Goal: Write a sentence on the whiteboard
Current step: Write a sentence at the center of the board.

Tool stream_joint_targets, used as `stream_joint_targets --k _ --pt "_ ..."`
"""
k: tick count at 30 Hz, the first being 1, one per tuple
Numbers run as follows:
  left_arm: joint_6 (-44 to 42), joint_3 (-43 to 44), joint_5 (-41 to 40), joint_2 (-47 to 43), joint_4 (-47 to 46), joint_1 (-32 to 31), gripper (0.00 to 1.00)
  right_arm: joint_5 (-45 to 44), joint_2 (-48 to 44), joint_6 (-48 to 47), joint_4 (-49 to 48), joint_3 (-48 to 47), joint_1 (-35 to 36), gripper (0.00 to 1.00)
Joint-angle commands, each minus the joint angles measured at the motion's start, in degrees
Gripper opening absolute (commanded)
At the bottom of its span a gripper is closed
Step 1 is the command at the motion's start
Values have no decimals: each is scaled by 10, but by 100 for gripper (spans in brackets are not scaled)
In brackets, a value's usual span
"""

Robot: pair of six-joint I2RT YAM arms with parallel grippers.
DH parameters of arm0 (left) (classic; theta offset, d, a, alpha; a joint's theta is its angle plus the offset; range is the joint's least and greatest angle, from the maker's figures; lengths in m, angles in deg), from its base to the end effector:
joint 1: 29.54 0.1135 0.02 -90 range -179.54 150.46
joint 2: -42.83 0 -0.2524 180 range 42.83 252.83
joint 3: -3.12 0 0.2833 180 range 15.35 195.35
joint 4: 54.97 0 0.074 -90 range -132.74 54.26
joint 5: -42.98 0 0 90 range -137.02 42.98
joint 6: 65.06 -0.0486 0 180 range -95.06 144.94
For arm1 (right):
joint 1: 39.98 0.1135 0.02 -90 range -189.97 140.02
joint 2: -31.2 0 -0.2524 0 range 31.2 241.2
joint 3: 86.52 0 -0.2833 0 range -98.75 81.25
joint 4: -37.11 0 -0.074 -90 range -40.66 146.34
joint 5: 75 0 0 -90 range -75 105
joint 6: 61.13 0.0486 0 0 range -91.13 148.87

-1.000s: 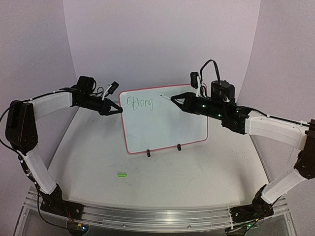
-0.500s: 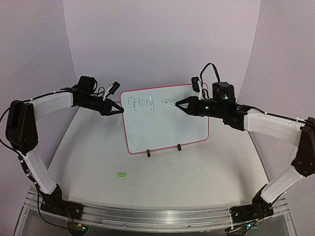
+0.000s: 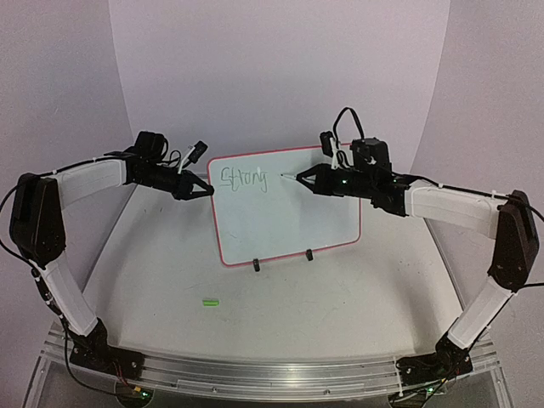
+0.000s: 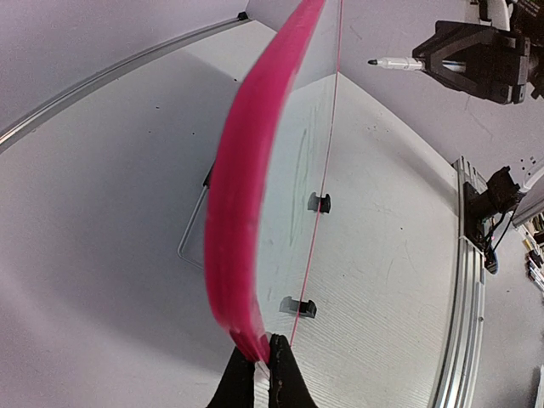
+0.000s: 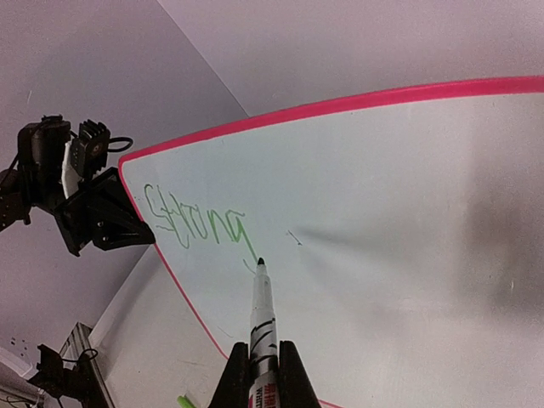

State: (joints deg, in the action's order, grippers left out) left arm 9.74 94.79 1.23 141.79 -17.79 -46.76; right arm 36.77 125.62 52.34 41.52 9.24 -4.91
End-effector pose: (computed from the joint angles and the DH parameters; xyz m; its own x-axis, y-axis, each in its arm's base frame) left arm 0.3868 -0.1579 0.2524 -0.4607 0.3256 -0.8257 0.8564 0.4073 -0.3173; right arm 0.3445 0.2639 0.2851 -0.5186 0.0878 -0.8505 -0.6768 0.5657 0.4711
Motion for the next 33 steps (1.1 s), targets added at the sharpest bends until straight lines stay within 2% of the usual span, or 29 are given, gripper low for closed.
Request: stream_joint_targets --k 1,16,33 --pt "-38 -5 -49 15 31 -12 0 -15 20 -11 -14 -39 1 0" --pt "-39 -3 -49 16 33 -14 0 -31 61 6 -25 -71 1 0" --pt "-39 -3 -50 13 33 -16 0 -103 29 17 -20 -41 1 0"
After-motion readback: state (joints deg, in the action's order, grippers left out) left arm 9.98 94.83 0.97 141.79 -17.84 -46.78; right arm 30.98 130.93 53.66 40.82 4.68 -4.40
